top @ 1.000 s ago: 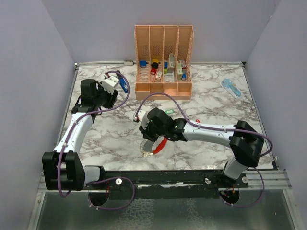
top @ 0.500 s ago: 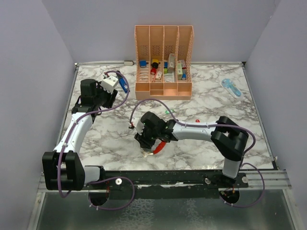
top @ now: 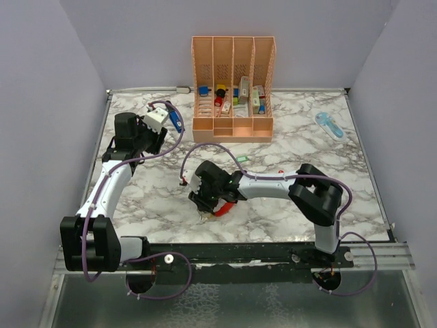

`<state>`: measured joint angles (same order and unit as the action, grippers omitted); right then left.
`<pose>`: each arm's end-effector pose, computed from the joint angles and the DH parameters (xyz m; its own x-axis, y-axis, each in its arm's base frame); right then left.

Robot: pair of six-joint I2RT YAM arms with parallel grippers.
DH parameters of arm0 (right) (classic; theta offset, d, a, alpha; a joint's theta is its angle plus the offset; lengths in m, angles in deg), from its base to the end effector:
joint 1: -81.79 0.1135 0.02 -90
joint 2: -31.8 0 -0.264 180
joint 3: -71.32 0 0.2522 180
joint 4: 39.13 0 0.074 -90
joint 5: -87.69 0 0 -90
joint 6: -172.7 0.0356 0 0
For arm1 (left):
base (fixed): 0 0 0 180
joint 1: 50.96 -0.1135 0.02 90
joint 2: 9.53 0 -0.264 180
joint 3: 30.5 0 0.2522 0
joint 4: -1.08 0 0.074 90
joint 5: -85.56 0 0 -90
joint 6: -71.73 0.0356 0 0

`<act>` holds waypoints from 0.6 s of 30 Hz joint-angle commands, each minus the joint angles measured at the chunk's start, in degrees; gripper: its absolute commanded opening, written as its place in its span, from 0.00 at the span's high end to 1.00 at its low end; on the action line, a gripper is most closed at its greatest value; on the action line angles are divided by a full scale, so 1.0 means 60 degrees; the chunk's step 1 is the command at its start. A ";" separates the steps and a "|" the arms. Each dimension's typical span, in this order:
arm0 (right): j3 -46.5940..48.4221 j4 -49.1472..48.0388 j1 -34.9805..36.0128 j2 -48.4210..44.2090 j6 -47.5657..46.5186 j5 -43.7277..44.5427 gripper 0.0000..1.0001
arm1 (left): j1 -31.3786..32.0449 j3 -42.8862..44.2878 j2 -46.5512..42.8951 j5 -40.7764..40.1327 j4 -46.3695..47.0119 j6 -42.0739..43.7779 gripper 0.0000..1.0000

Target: Put the keys on the keyring

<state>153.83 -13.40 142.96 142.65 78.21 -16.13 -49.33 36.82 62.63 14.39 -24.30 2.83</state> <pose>0.1853 0.3542 0.1526 -0.3174 -0.7342 -0.6001 -0.9460 0.2889 0.1469 0.2830 -0.0195 0.2893 -0.3593 0.3511 -0.8646 0.4663 0.8701 0.1595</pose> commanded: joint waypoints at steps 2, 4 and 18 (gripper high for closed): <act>0.0035 0.0034 0.0064 0.0231 -0.0144 0.0321 0.78 | 0.0016 -0.0004 -0.0041 -0.0072 0.0233 -0.0043 0.51; 0.0017 0.0081 0.0061 0.0236 -0.0102 0.0383 0.87 | 0.0013 -0.0006 -0.0047 -0.0077 0.0246 -0.0044 0.51; -0.0416 -0.0472 0.0059 -0.1267 0.0251 0.1605 0.99 | 0.0076 0.0130 -0.0017 0.0825 -0.0025 -0.0093 0.51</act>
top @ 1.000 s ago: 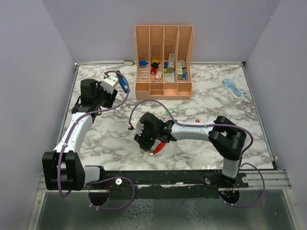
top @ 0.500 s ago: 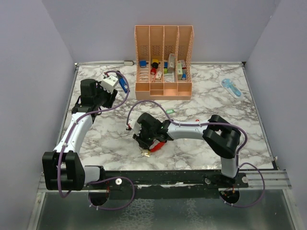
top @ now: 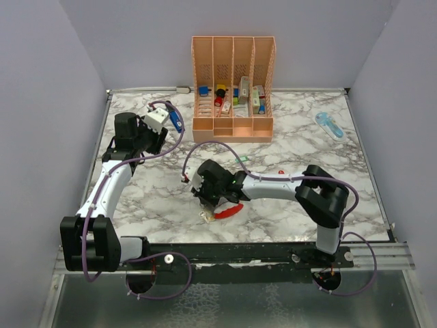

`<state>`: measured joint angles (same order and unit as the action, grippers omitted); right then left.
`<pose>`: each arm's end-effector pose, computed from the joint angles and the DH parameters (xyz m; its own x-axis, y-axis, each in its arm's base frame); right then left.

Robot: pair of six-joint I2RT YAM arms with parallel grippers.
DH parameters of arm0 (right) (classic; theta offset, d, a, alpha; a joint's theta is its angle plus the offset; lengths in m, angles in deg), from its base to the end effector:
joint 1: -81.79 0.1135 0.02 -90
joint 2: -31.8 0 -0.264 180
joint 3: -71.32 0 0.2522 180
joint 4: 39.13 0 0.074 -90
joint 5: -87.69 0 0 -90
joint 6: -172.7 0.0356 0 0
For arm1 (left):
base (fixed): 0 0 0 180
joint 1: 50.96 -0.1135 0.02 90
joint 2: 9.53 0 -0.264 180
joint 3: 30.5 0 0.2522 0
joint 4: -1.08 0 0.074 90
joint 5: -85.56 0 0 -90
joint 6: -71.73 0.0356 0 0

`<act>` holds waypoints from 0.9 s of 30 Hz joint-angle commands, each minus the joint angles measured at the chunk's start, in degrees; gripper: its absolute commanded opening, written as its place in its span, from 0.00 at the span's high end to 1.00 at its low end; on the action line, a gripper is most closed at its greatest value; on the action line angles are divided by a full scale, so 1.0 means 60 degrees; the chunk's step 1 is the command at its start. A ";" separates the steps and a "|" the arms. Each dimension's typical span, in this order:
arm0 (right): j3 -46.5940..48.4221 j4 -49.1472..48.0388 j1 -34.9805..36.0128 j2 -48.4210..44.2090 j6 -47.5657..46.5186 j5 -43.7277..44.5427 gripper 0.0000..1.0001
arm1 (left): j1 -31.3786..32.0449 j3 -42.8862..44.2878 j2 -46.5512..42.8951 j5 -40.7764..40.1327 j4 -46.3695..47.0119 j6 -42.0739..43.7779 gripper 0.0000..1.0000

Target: Put the keys on the keyring

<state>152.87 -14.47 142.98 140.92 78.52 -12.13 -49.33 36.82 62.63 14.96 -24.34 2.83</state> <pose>0.1859 0.3506 0.1600 -0.3133 -0.7187 -0.6207 -0.9391 0.3318 0.0898 0.2829 -0.0199 0.2893 -0.3570 0.3499 -0.8661 0.4739 0.8669 0.1548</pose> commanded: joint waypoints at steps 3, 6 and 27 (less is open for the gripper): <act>-0.0607 -0.0641 0.0047 -0.1860 0.0398 0.1505 0.99 | 0.0208 0.0324 0.0087 0.1214 -0.0118 -0.0271 0.51; -0.1024 -0.1076 0.0048 -0.2731 0.0676 0.2163 0.99 | 0.0485 0.0621 0.0260 0.1724 -0.0252 -0.0582 0.51; -0.2166 -0.1819 0.0047 -0.5756 0.1708 0.2819 0.99 | 0.2550 0.0668 0.0909 0.8036 -0.0720 0.1349 0.56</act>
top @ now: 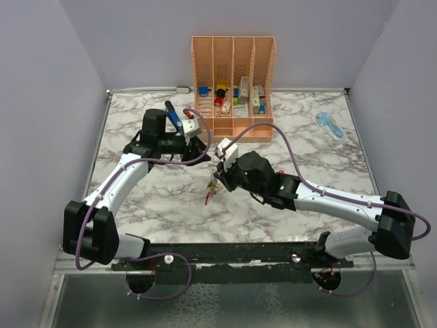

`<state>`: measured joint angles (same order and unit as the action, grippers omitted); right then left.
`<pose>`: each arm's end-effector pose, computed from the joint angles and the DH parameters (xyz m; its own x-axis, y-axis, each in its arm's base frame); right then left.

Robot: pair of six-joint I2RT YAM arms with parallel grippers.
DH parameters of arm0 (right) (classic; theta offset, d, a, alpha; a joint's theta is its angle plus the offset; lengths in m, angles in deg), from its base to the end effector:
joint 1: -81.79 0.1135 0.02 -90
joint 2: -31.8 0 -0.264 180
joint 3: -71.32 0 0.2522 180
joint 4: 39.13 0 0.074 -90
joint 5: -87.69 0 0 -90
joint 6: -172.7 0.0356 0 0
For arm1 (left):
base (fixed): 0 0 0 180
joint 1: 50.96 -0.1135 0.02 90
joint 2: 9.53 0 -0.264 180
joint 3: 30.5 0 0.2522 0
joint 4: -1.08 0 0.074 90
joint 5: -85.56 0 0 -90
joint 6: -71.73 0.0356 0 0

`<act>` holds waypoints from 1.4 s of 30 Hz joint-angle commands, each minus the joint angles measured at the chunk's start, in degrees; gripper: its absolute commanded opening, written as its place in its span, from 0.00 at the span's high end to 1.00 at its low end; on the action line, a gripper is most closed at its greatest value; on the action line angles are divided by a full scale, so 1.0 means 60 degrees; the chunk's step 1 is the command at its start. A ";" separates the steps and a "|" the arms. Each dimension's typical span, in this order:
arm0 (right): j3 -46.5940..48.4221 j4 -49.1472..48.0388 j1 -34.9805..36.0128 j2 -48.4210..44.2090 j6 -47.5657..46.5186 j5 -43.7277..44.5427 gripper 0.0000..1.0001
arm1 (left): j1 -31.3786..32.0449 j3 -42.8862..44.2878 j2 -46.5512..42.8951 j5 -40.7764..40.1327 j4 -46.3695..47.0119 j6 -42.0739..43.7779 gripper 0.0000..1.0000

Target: Put the keys on the keyring

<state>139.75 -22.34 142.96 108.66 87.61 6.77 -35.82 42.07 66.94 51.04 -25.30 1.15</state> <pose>0.1535 0.2673 0.2871 -0.2729 -0.3205 -0.9071 -0.7757 0.6310 0.0104 0.2734 -0.1044 0.3055 -0.1815 0.2443 -0.9526 0.9492 0.2969 -0.1047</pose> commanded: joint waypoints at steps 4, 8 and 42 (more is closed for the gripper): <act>-0.0035 -0.0322 0.0059 -0.0562 0.0274 -0.0607 0.99 | 0.0523 0.0007 0.0298 0.2583 -0.2212 0.3580 0.56; -0.0203 -0.0408 0.0058 -0.0812 0.0431 -0.0768 0.99 | 0.0665 0.0020 0.0346 0.2919 -0.2729 0.4243 0.56; -0.0527 -0.0283 0.0047 -0.1343 0.0473 -0.0439 0.99 | 0.0826 0.1135 0.0700 0.3874 -0.6644 0.7514 0.55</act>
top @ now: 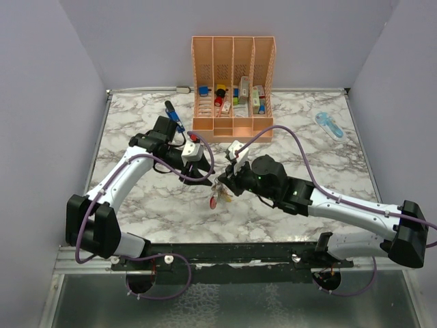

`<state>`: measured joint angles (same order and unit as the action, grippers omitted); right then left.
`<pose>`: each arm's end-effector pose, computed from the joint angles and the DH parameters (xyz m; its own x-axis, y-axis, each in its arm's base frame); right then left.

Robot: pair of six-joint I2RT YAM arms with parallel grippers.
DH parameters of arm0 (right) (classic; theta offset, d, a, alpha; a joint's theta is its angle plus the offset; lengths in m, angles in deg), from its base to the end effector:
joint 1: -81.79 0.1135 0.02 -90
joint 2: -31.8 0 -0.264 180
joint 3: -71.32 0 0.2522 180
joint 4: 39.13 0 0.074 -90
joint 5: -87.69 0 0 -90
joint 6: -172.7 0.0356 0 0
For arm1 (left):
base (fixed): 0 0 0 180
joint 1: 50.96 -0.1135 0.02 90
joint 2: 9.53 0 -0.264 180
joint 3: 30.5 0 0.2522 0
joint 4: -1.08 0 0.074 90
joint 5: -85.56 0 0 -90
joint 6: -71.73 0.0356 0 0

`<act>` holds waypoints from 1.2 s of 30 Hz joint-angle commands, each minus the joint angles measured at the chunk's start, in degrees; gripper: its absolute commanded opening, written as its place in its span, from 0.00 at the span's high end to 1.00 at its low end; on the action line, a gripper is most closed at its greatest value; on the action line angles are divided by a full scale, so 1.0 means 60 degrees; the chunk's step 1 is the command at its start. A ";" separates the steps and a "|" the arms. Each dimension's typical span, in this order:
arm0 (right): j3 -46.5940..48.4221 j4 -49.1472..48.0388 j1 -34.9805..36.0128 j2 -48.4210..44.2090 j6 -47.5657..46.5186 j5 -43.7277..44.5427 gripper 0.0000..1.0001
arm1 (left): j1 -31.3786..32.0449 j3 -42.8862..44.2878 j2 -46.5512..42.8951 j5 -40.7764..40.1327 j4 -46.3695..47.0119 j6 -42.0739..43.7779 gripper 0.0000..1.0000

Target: Put the keys on the keyring

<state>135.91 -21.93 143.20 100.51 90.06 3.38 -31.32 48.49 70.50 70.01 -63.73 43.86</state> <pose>0.1360 0.2421 0.3016 -0.2788 -0.2452 -0.9285 -0.8004 0.5936 0.0836 0.2339 -0.1199 0.2927 0.0061 0.2495 -0.9684 0.9754 -0.2150 -0.0493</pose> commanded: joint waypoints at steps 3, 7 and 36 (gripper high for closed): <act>0.0164 -0.0414 0.0015 0.0029 0.0057 0.0070 0.99 | 0.0097 0.0057 0.0129 0.0679 -0.0035 0.0221 0.53; 0.0254 -0.0439 0.0016 0.0103 0.0052 -0.0039 0.99 | 0.0185 0.0047 0.0213 0.0717 0.0291 -0.0191 0.52; -0.0085 0.0771 0.0018 -0.1587 0.0558 0.0804 0.75 | 0.0609 0.0209 0.0516 -0.0104 0.0007 -0.0156 1.00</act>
<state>135.34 -18.95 143.26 97.53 92.40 3.56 -27.06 48.58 73.47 71.96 -61.89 41.89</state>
